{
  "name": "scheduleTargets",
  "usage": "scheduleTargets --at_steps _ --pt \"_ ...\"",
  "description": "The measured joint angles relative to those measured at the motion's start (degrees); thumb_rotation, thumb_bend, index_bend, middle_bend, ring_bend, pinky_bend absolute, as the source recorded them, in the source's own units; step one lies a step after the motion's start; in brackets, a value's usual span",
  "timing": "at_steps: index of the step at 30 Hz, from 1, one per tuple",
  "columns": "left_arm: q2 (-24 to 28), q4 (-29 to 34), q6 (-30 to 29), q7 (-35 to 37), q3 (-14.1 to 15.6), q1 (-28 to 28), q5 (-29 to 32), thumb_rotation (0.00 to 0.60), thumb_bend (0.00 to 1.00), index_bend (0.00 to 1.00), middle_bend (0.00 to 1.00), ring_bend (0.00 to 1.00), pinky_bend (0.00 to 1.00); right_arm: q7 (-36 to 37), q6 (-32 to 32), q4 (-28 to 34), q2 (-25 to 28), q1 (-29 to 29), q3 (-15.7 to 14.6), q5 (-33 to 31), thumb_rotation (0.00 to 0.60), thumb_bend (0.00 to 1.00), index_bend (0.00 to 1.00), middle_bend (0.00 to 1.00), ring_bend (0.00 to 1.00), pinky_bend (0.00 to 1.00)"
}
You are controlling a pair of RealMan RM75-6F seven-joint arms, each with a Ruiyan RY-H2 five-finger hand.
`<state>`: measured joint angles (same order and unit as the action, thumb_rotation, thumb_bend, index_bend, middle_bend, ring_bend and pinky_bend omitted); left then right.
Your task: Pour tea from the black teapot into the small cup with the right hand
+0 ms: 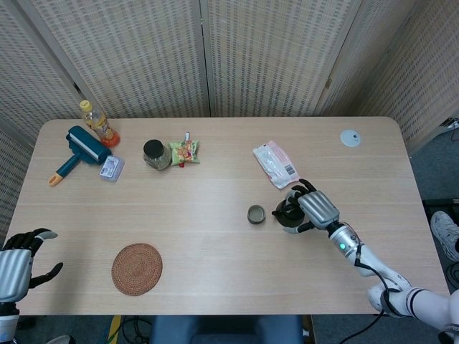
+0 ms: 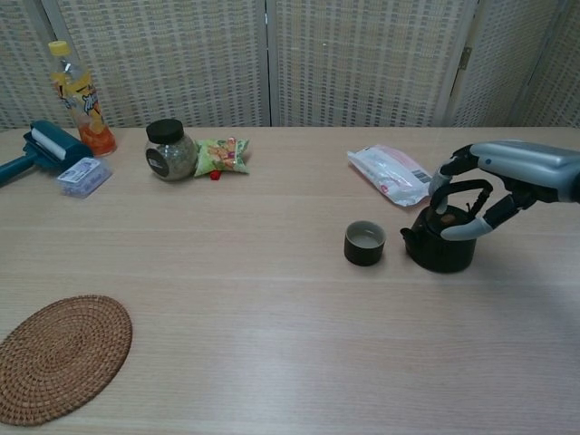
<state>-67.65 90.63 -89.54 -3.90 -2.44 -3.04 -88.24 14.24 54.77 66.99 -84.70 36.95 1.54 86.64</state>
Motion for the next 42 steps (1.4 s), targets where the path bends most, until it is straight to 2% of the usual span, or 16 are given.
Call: scheduleTargets --at_steps 6,14,24,26,34,42 --pt "-0.13 -0.08 0.09 0.1 0.01 -0.11 -0.11 0.6 0.18 0.34 0.29 0.29 0.23 -6.41 2.28 -0.92 -0.53 -0.7 0.11 0.26 0.361 0.0 0.32 0.25 0.12 0.0" --pt "-0.08 -0.17 -0.1 0.19 0.04 -0.06 -0.21 0.6 0.18 0.34 0.29 0.29 0.23 -13.27 6.21 -0.34 -1.05 -2.22 1.04 -0.26 0.361 0.0 0.2 0.16 0.06 0.0" --pt "0.32 0.01 -0.21 0.11 -0.14 -0.06 -0.03 0.6 0.18 0.34 0.29 0.29 0.23 -16.61 9.69 6.67 3.02 -4.08 2.07 -0.73 0.378 0.0 0.19 0.16 0.06 0.0" --pt "0.37 -0.05 -0.12 0.11 -0.18 -0.12 0.05 0.6 0.18 0.34 0.29 0.29 0.23 -17.42 10.32 8.77 4.49 -4.73 2.19 -1.11 0.405 0.0 0.18 0.16 0.06 0.0" --pt "0.36 -0.49 0.11 0.61 -0.53 -0.44 0.26 0.6 0.18 0.34 0.29 0.29 0.23 -21.98 14.46 16.43 10.05 -9.3 2.12 -3.49 0.591 0.0 0.17 0.16 0.06 0.0" --pt "0.13 -0.91 0.85 0.88 -0.75 -0.98 0.53 0.6 0.18 0.34 0.29 0.29 0.23 -23.48 21.59 20.29 13.79 -16.03 1.05 -4.82 0.6 0.0 0.17 0.18 0.06 0.0"
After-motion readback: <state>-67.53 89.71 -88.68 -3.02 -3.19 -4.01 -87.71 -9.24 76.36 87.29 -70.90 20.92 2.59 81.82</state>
